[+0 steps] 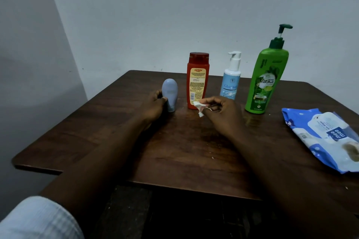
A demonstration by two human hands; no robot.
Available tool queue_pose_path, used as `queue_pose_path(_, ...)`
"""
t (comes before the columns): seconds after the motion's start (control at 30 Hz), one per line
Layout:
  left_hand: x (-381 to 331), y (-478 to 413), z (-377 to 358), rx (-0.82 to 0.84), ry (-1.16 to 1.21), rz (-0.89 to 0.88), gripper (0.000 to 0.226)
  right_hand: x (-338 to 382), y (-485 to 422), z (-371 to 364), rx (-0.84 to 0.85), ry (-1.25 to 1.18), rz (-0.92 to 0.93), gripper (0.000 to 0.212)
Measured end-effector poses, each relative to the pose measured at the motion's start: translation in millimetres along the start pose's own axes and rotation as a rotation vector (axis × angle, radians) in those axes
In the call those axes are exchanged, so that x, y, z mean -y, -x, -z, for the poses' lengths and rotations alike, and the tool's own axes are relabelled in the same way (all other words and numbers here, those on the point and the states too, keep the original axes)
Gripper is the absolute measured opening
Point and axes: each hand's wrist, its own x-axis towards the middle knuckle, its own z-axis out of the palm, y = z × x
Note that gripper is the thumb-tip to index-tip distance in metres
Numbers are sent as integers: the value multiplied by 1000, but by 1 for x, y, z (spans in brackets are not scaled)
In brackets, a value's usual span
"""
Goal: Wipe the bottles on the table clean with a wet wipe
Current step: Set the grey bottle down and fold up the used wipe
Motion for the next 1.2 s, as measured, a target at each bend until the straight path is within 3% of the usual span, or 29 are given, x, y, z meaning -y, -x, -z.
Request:
queue_pose_path(0.23, 2, -1, 2, 0, 21, -39, 38, 3, 1, -5, 11, 35, 15, 26)
queue_pose_path(0.4, -3, 10, 5, -406, -75, -385, 37, 6, 3, -5, 21, 56, 35, 24)
queue_pose_path(0.5, -8, 21, 5, -444, -152, -560, 26, 7, 5, -5, 21, 62, 51, 23)
queue_pose_path(0.7, -20, 48, -20, -235, -222, -700, 18, 11, 4, 7, 40, 51, 29, 22)
queue_pose_path(0.97, -33, 60, -74, 227, -98, -467, 39, 22, 6, 74, 85, -204, -79, 18)
queue_pose_path(1.2, -43, 76, -119, 287, 210, -277, 15, 6, 30, 116, 29, -365, -209, 17)
